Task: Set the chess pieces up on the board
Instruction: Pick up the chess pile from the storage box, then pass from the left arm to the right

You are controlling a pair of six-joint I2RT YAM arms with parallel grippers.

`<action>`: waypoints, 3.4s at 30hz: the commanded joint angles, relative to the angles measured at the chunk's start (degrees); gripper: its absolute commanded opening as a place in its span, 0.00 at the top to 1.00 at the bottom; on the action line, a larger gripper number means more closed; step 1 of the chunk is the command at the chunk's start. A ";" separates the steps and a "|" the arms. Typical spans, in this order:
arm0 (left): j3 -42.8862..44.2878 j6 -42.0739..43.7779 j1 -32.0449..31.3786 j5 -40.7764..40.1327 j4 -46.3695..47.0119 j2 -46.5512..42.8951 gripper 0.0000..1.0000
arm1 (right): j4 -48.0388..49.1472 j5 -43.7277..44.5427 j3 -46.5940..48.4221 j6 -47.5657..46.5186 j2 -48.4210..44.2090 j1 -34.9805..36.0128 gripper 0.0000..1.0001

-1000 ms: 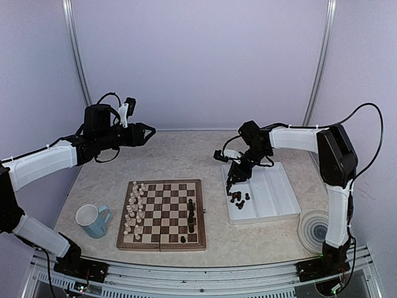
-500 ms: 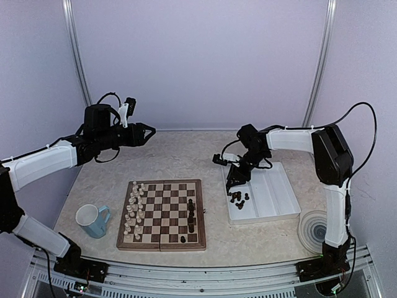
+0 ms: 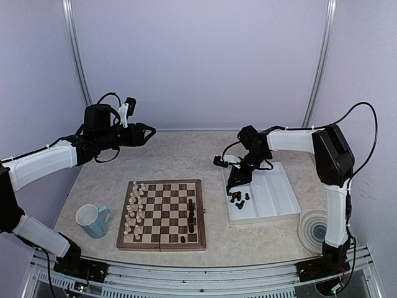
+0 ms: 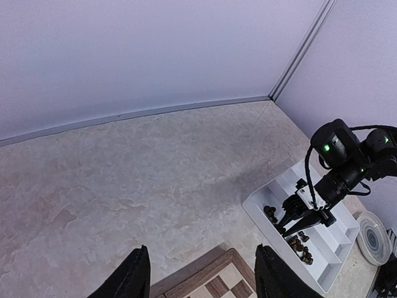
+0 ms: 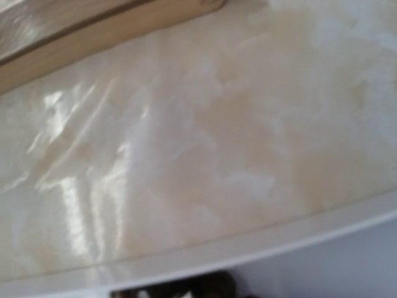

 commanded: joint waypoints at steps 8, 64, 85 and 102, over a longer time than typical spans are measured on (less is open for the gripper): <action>2.01 0.93 -0.36 0.75 0.05 0.38 0.42 | -1.83 -0.54 -3.40 1.07 -9.47 0.12 0.82; 2.54 1.12 -0.31 1.34 -0.64 2.36 0.42 | -0.60 1.47 -2.12 3.87 -11.77 0.31 0.87; -8.00 -8.54 -5.15 16.57 23.61 3.07 0.40 | -5.42 -5.85 5.37 4.41 -21.98 12.09 0.87; -12.91 -50.41 -21.55 6.61 101.84 26.82 0.32 | -2.31 -20.80 16.75 10.27 -27.72 6.21 0.89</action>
